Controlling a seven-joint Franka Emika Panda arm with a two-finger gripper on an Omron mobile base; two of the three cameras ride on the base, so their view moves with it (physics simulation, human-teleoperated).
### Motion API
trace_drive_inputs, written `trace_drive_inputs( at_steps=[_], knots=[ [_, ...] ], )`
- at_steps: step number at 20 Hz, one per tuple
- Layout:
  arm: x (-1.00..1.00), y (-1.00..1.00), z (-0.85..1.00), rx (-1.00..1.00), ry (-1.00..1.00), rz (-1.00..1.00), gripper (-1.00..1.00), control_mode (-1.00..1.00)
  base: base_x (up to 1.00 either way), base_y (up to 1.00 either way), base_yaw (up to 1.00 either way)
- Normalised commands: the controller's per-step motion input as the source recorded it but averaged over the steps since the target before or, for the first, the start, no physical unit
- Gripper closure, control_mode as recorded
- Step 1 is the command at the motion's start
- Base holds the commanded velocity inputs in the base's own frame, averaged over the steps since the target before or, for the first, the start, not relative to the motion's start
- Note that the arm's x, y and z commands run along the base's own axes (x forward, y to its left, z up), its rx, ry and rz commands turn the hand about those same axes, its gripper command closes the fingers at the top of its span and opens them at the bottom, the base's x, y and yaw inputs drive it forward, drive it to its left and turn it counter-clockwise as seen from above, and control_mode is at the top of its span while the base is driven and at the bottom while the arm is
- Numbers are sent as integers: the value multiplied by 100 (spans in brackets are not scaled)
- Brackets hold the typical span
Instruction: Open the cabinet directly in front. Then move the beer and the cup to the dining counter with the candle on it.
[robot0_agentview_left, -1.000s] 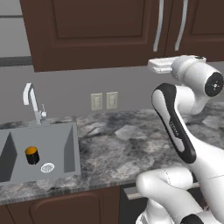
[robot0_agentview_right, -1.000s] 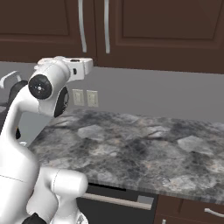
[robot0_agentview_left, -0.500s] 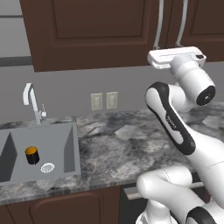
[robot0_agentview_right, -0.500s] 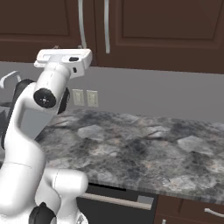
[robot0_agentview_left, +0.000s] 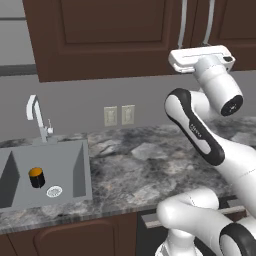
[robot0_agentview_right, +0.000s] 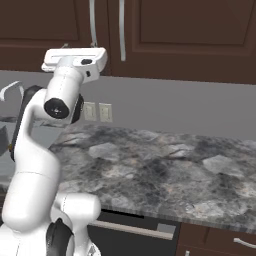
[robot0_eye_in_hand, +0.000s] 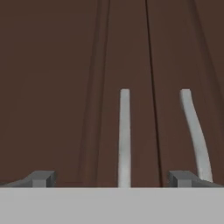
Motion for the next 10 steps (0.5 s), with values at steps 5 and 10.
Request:
trace_drive_inputs(
  at_steps=[5,10],
  knots=[
    [8,0,0,0,1,0,-100,-100,0,0,0],
    [31,0,1,0,1,0,-100,-100,0,0,0]
  ],
)
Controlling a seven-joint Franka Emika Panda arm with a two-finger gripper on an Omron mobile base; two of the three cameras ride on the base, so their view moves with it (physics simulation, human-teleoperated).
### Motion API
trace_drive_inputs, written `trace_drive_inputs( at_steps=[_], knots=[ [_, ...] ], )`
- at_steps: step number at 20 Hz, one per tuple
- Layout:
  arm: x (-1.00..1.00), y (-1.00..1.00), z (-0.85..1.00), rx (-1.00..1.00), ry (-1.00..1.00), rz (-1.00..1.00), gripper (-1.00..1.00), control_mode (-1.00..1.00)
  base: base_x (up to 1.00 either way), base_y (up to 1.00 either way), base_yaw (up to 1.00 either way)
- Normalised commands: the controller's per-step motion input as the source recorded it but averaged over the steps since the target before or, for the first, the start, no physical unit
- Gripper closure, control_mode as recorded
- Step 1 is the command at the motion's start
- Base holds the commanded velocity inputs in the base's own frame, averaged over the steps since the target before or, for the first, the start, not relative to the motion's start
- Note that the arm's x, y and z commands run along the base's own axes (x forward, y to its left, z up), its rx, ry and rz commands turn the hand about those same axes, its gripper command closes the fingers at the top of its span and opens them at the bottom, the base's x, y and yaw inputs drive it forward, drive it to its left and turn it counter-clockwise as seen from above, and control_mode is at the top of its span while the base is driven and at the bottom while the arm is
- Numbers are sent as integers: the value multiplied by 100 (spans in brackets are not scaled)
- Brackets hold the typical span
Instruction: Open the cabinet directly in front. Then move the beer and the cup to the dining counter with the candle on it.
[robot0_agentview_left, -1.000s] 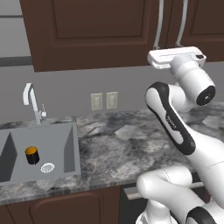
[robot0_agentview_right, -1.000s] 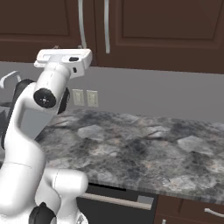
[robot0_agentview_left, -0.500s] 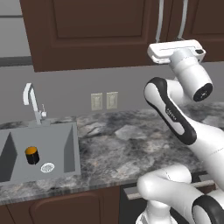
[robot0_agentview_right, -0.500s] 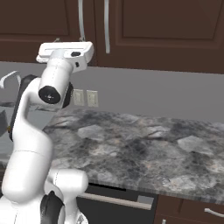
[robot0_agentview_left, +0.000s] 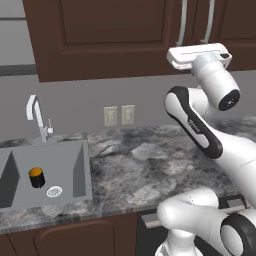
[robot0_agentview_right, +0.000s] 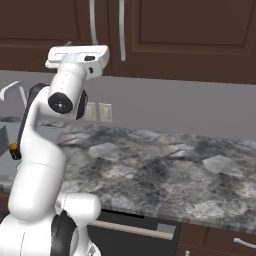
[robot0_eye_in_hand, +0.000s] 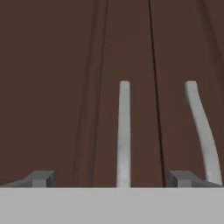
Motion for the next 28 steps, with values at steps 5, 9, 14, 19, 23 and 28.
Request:
trace_drive_inputs(
  at_steps=[5,9,14,19,23,28],
  knots=[
    [39,0,0,0,0,0,-100,-100,0,0,0],
    [42,-5,0,0,0,0,-100,-100,0,0,0],
    [40,-16,0,0,0,0,-100,-100,0,0,0],
    [36,-11,0,0,0,0,-100,-100,0,0,0],
    [36,-2,0,0,0,0,-100,-100,0,0,0],
    [33,0,0,0,0,0,100,-100,0,0,0]
  ],
)
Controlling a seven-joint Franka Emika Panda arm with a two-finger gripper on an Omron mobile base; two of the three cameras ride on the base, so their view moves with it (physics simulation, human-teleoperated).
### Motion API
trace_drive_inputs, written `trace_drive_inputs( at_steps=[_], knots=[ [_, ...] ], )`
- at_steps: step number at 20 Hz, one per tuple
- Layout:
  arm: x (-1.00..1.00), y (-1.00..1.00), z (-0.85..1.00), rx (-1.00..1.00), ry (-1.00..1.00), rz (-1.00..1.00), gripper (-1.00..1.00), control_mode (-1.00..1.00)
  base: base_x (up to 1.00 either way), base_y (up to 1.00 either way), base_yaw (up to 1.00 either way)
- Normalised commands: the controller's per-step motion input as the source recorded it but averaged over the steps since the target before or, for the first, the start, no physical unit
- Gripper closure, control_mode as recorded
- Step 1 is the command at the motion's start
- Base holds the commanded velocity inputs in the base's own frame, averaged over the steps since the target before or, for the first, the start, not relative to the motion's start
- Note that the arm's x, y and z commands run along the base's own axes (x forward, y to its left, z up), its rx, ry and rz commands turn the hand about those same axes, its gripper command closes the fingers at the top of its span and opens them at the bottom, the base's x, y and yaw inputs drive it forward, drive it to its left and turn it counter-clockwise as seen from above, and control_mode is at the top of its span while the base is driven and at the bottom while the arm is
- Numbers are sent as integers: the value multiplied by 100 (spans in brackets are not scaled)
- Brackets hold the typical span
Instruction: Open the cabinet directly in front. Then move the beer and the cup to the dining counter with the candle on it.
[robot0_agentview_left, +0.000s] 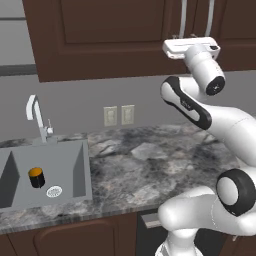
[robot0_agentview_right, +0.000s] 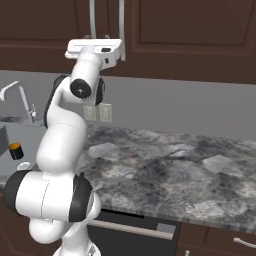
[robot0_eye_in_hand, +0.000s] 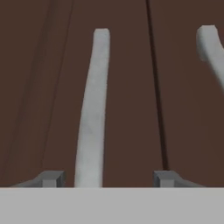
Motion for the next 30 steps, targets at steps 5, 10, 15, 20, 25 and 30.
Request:
trace_drive_inputs(
  at_steps=[5,10,15,20,25,30],
  knots=[
    [7,0,0,0,0,0,100,-100,0,0,0],
    [-1,15,0,0,0,0,100,-100,0,0,0],
    [0,59,0,0,1,0,100,-100,0,0,0],
    [19,17,0,0,9,0,100,-100,0,0,0],
    [3,0,5,-1,21,0,100,-100,0,0,0],
    [-55,0,9,-2,23,0,100,-100,0,0,0]
  ],
)
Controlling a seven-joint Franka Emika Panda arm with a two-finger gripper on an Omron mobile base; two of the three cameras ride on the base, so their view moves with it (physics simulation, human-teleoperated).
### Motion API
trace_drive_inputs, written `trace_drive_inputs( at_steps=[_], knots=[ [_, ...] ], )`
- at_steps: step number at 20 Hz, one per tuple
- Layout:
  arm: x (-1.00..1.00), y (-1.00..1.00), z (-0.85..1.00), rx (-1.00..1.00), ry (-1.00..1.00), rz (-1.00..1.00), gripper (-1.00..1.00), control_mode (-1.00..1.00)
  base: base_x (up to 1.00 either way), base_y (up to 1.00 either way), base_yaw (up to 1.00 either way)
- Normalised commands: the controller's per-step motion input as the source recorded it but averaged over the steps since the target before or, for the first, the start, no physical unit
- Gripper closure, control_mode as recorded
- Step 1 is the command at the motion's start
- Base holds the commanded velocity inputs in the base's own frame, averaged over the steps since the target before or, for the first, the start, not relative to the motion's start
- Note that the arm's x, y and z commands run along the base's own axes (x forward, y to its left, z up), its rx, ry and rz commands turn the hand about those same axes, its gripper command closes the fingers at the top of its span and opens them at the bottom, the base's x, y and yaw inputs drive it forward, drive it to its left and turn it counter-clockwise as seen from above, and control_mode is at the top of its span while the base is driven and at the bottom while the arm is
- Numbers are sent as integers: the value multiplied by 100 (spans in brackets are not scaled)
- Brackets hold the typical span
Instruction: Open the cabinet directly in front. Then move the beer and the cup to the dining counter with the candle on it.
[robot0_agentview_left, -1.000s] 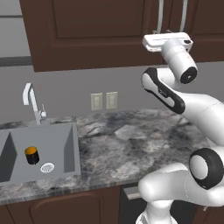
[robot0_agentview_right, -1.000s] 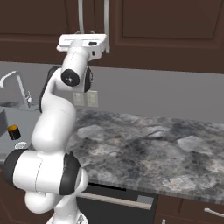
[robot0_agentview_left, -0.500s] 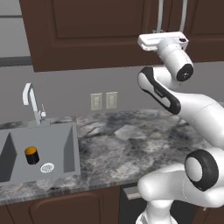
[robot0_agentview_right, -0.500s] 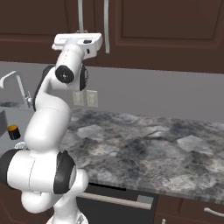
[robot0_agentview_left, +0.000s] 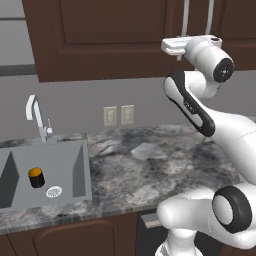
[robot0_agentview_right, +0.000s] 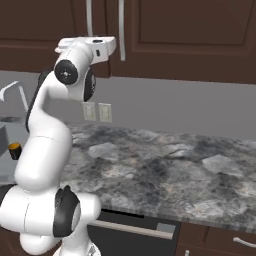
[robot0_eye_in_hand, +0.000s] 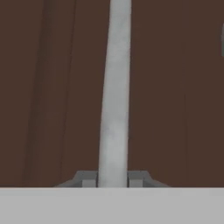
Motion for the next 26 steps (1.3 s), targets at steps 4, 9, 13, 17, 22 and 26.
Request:
trace_drive_inputs(
  at_steps=[4,9,13,17,22,26],
  knots=[
    [-96,0,0,-1,12,0,100,-100,0,0,0],
    [-100,18,0,-2,5,0,100,-100,0,0,0],
    [-100,50,0,-4,7,0,100,-100,0,0,0],
    [-100,60,0,-5,11,0,100,-100,0,0,0],
    [-91,61,0,-5,14,0,100,-100,0,0,0],
    [-37,59,0,-3,12,0,100,-100,0,0,0]
  ],
)
